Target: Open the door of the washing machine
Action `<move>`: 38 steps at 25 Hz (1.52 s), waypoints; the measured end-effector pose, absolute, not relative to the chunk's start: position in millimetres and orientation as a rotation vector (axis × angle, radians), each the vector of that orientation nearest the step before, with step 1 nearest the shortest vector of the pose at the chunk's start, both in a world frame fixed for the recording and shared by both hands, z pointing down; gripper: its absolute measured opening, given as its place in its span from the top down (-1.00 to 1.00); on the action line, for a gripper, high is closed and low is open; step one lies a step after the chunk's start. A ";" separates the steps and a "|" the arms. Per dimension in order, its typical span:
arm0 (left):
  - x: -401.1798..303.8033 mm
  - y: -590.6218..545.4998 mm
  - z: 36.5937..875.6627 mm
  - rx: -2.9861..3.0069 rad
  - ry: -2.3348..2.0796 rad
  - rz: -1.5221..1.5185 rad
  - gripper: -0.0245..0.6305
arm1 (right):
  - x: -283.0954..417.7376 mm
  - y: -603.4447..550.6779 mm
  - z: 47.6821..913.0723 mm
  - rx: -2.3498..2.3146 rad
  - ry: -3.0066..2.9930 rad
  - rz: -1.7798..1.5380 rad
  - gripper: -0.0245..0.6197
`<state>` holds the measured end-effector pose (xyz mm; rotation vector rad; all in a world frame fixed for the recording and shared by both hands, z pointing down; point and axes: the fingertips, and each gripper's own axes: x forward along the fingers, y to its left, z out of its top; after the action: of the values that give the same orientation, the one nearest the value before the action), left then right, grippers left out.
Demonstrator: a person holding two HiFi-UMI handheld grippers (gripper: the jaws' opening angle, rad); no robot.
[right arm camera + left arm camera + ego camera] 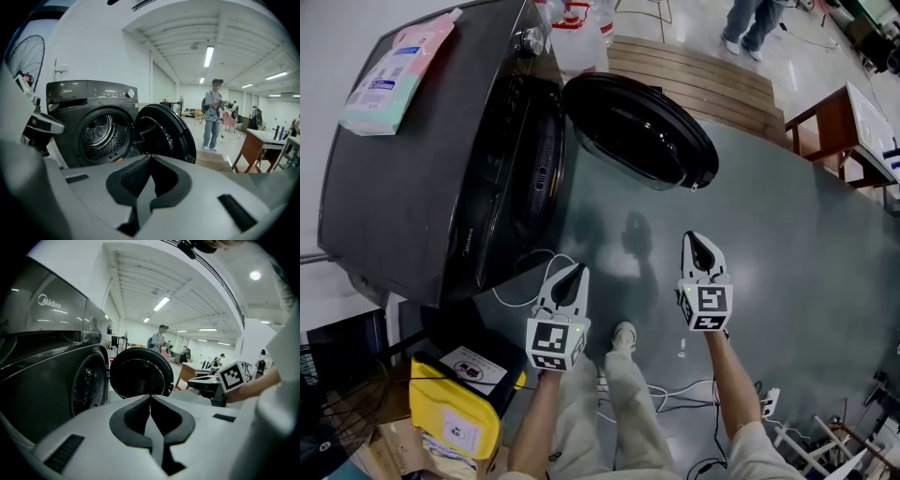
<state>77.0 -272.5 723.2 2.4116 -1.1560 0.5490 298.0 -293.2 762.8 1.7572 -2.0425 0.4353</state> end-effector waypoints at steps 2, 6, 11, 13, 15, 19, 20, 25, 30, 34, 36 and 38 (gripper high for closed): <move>67.4 -266.8 720.8 2.407 -1.171 0.546 0.90 | 282.8 -282.0 754.6 1.748 -2.069 0.430 0.92; 45.4 -254.3 713.0 2.385 -1.209 0.533 0.90 | 254.4 -262.2 734.0 1.730 -2.114 0.411 0.92; 21.4 -236.3 695.1 2.361 -1.251 0.516 0.90 | 225.3 -244.1 702.3 1.728 -2.168 0.418 0.92; 11.0 -229.1 684.1 2.356 -1.268 0.510 0.90 | 212.6 -235.6 690.6 1.720 -2.186 0.430 0.92; 0.2 -222.8 673.2 2.358 -1.281 0.510 0.90 | 200.2 -228.3 677.9 1.711 -2.199 0.432 0.92; -18.5 -216.3 650.2 2.350 -1.303 0.497 0.90 | 178.7 -223.7 652.1 1.690 -2.219 0.421 0.93; -23.0 -214.8 643.6 2.347 -1.311 0.493 0.90 | 173.4 -222.8 645.0 1.684 -2.224 0.417 0.93; -41.2 -210.2 602.5 2.354 -1.338 0.461 0.90 | 149.0 -221.0 599.3 1.672 -2.259 0.380 0.93; -54.3 -202.9 558.1 2.376 -1.356 0.450 0.90 | 133.6 -217.3 549.5 1.675 -2.291 0.349 0.93; -63.1 -203.5 526.3 2.407 -1.378 0.443 0.90 | 126.0 -220.7 513.8 1.680 -2.316 0.313 0.93; -66.9 -201.2 511.9 2.417 -1.387 0.442 0.90 | 124.0 -218.5 496.4 1.681 -2.320 0.298 0.93; -72.3 -196.4 498.4 2.413 -1.402 0.438 0.90 | 123.0 -212.4 480.4 1.685 -2.322 0.287 0.93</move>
<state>-72.3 -196.4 498.4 2.4128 -1.4018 0.4382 123.0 -212.4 480.4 1.6845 -2.3218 0.2873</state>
